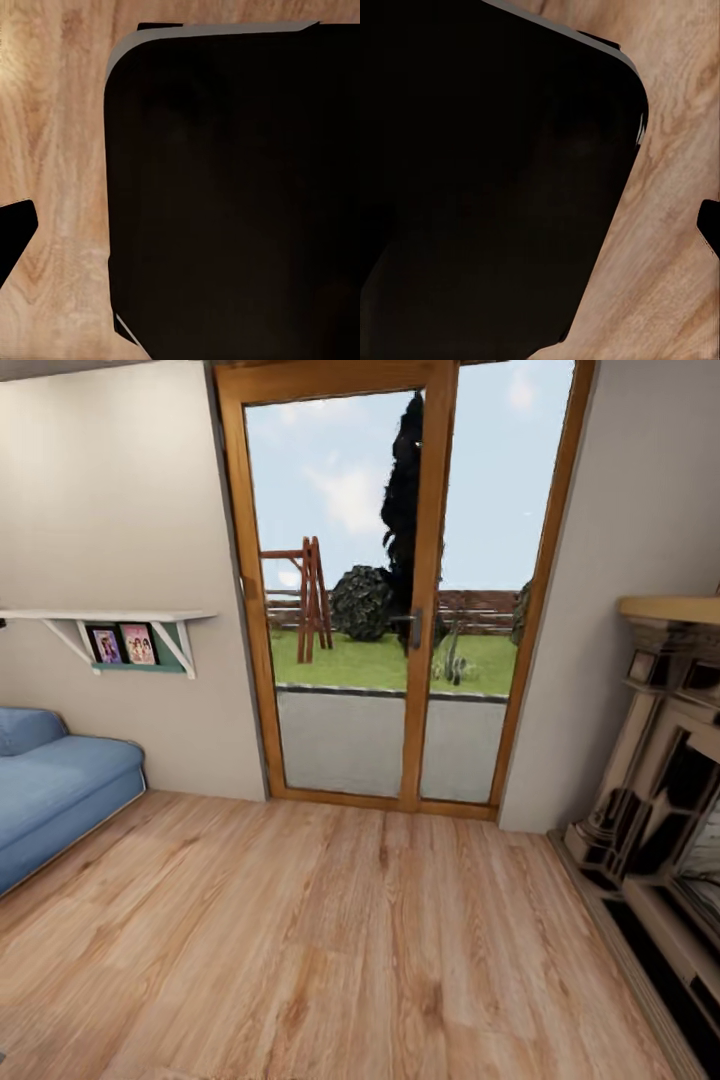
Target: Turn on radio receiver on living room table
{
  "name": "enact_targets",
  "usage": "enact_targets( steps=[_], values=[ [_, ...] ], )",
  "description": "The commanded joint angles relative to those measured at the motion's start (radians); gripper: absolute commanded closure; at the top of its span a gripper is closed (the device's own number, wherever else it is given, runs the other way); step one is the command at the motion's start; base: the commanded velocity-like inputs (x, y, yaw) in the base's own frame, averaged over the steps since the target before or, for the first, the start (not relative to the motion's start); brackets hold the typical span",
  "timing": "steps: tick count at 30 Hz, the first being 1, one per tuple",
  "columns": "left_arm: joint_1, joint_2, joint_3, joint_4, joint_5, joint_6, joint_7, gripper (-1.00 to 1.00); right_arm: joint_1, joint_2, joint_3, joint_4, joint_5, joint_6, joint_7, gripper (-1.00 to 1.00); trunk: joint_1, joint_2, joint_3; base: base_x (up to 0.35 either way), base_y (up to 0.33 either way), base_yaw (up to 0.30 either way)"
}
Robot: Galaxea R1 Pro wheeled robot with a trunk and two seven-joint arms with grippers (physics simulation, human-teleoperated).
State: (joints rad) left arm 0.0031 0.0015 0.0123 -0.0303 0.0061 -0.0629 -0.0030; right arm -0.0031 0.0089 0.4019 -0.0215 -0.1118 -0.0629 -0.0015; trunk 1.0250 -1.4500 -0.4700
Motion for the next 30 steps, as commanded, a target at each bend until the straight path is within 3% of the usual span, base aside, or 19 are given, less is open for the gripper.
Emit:
enact_targets(
  steps=[1,30],
  values=[
    [0.000,0.000,0.000,0.000,0.000,0.000,0.000,-1.00,0.000,-0.001,0.000,0.000,0.000,0.000,0.000,-1.00,0.000,0.000,0.000,0.000,0.000,0.272],
    [0.000,0.000,0.000,0.000,0.000,0.000,0.000,-1.00,0.000,0.000,0.000,0.000,0.000,0.000,0.000,-1.00,0.000,0.000,0.000,0.000,0.000,0.272]
  ],
)
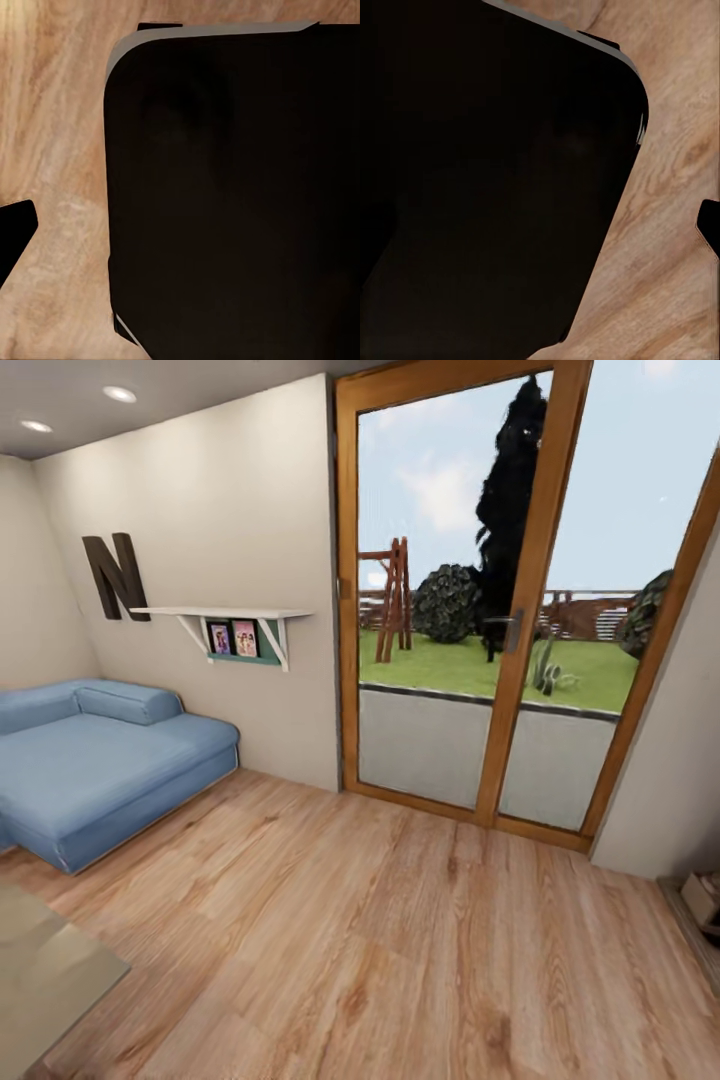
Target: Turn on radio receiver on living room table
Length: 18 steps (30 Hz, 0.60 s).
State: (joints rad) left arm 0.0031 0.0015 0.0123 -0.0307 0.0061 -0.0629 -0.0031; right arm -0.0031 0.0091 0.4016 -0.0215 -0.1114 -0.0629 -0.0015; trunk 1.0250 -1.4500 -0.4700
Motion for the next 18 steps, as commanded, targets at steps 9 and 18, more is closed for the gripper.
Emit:
enact_targets(
  steps=[9,18],
  values=[
    [0.000,0.000,0.000,0.001,0.000,0.000,0.000,-1.00,0.000,0.000,0.000,0.000,0.000,0.000,0.000,-1.00,0.000,0.000,0.000,0.000,0.000,0.272],
    [0.000,0.001,0.000,0.000,0.000,0.000,0.000,-1.00,0.000,0.000,0.000,0.000,0.000,0.000,0.000,-1.00,0.000,0.000,0.000,0.000,0.000,0.272]
  ],
)
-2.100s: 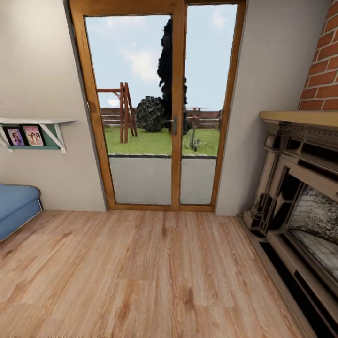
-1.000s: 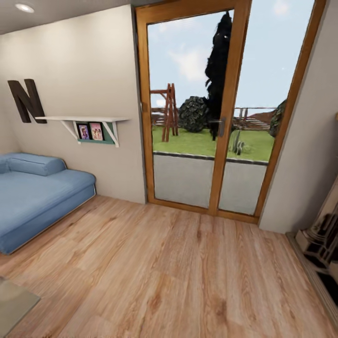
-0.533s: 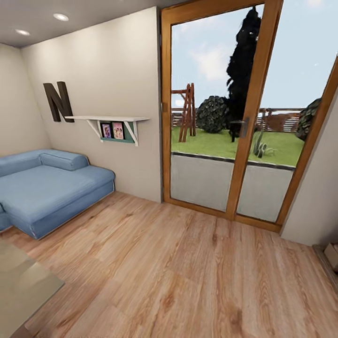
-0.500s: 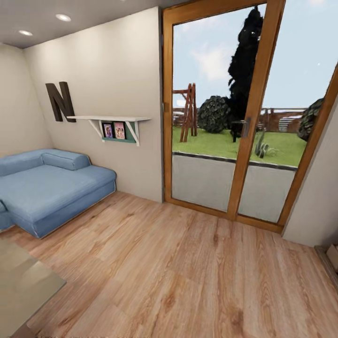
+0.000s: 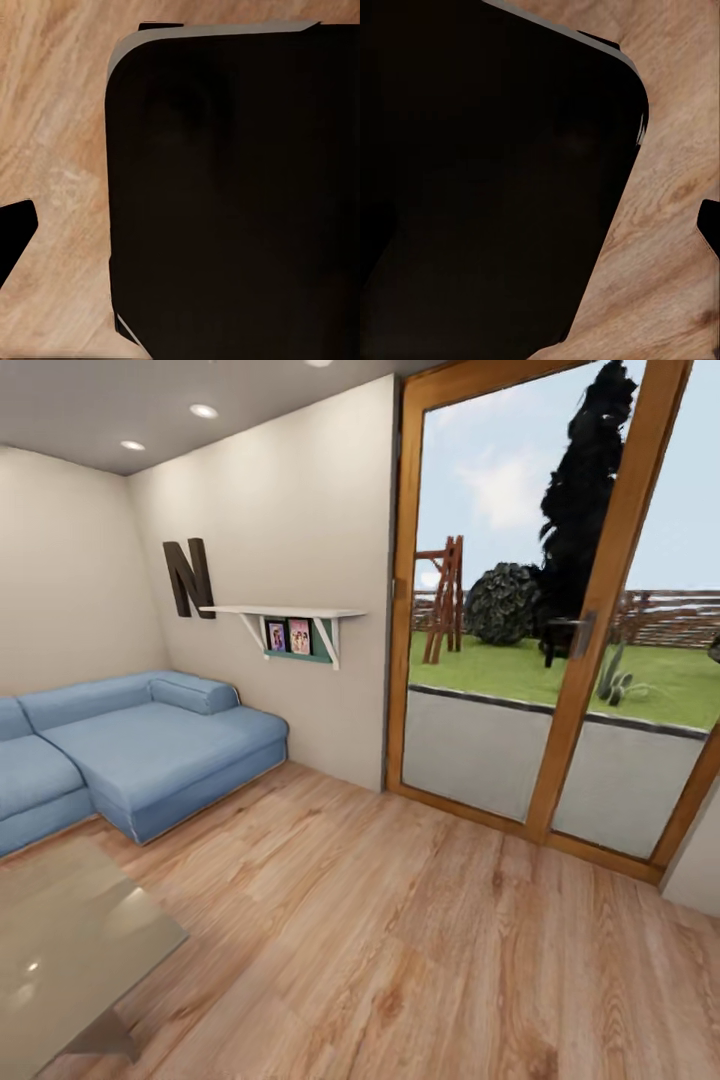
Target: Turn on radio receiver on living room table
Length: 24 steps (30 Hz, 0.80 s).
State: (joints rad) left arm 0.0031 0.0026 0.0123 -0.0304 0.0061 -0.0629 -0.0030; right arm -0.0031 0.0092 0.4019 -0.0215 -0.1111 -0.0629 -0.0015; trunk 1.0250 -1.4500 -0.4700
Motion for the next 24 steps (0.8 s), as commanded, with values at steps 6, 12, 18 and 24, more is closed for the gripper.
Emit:
enact_targets(
  steps=[6,12,18,24],
  values=[
    [0.000,0.000,0.000,0.000,0.000,0.000,0.000,-1.00,0.000,0.000,0.000,0.000,-0.001,0.000,0.000,-1.00,0.000,0.000,0.000,0.000,0.000,0.272],
    [0.000,-0.001,0.000,0.000,0.000,0.000,0.000,-1.00,0.000,0.000,0.000,0.000,0.000,0.000,0.000,-1.00,0.000,0.000,0.000,0.000,0.000,0.272],
    [0.000,-0.001,0.000,0.000,0.000,0.000,0.001,-1.00,0.000,0.000,0.000,0.000,-0.001,0.000,0.000,-1.00,0.000,0.000,0.000,0.000,0.000,0.272],
    [0.000,0.000,0.000,0.000,0.000,0.000,0.001,-1.00,0.000,-0.001,0.000,0.000,0.000,0.000,0.000,-1.00,0.000,0.000,0.000,0.000,0.000,0.272]
  ],
)
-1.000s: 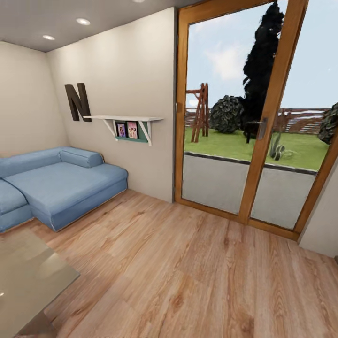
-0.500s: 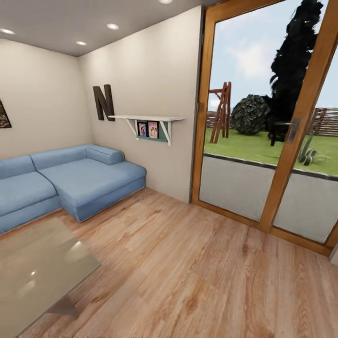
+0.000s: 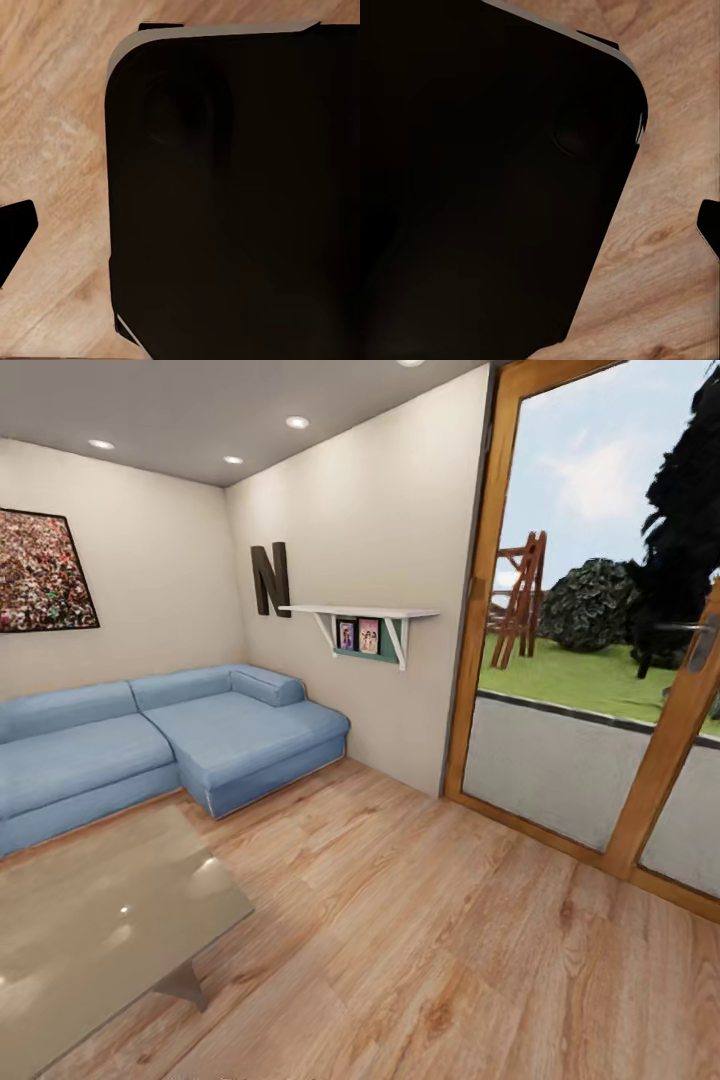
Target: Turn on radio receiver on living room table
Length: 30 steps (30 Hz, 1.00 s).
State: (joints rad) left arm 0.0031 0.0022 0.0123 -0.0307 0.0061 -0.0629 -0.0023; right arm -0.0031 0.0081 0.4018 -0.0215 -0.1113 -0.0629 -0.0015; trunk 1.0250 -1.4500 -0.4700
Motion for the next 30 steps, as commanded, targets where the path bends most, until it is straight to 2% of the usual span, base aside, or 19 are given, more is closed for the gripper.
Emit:
enact_targets(
  steps=[1,30],
  values=[
    [0.000,0.000,0.000,0.000,0.000,0.000,0.000,-1.00,0.000,0.000,0.000,0.000,0.000,0.000,0.000,-1.00,0.000,0.000,0.000,0.000,0.000,0.272],
    [0.000,0.000,0.000,0.000,0.000,0.000,0.000,-1.00,0.000,0.000,-0.001,0.000,-0.001,0.000,0.000,-1.00,0.000,0.000,0.000,0.000,0.000,0.272]
  ],
)
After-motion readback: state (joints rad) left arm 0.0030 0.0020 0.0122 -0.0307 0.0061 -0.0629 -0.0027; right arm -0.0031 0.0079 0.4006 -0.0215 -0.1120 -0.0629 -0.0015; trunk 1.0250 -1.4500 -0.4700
